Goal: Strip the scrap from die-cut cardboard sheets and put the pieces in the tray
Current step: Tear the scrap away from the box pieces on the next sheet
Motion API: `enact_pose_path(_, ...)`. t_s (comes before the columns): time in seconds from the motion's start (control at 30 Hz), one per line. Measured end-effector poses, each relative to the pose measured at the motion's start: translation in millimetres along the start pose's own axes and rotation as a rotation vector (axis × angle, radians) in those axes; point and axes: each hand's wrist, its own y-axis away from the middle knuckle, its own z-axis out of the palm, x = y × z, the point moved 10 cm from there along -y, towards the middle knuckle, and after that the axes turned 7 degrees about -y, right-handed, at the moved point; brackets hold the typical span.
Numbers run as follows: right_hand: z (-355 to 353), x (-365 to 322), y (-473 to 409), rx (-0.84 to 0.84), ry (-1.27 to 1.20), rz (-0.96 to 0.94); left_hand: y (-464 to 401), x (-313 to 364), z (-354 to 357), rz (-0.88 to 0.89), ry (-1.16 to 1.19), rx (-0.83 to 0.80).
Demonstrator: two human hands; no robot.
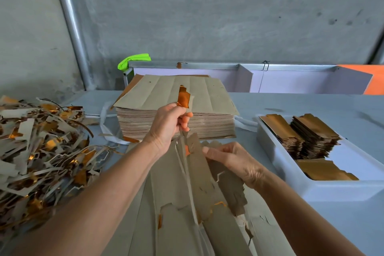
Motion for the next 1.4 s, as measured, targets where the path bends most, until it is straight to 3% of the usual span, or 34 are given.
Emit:
enact_pose_path(0.23,-10,16,-8,0.093,0.192,0.065,-1,-21,12,-0.061,-0.066,-0.029)
enact_pose_path(0.37,-29,21,-5,0.245,0.141,0.034,-1,-41,-11,-0.118,-0.542,0.086)
enact_pose_path(0.53,-30,10,-2,0.290,0.132,-0.110,14,-83,6,-0.207,-0.987,-0.316)
enact_pose_path(0.6,-32,9,0,0.293,0.051,-0.128,13,-85,7,-0.193,-0.888,-0.343)
enact_pose_path(0.7,-48,17,5,0.380,-0.019,-0.092,11,-79,2,-0.167,-0.592,-0.296)
enact_pose_path(0.77,-53,21,8,0.385,-0.067,-0.056,9,-73,-5,-0.145,-0.554,-0.263)
enact_pose_path(0.87,-32,22,4,0.224,-0.109,-0.005,7,-65,-4,-0.093,-0.527,-0.254)
enact_pose_path(0.93,-28,22,1,0.250,-0.166,0.007,6,-59,-2,-0.043,-0.550,-0.236)
enact_pose_path(1.1,-87,50,18,0.803,-0.484,0.097,5,-63,-33,0.046,-0.939,-0.186)
enact_pose_path(1.3,-78,65,17,0.842,-0.630,0.100,13,-64,-43,0.011,-1.516,-0.136)
enact_pose_path(1.4,-67,67,14,0.816,-0.686,0.095,35,-20,-16,0.295,-1.595,0.057)
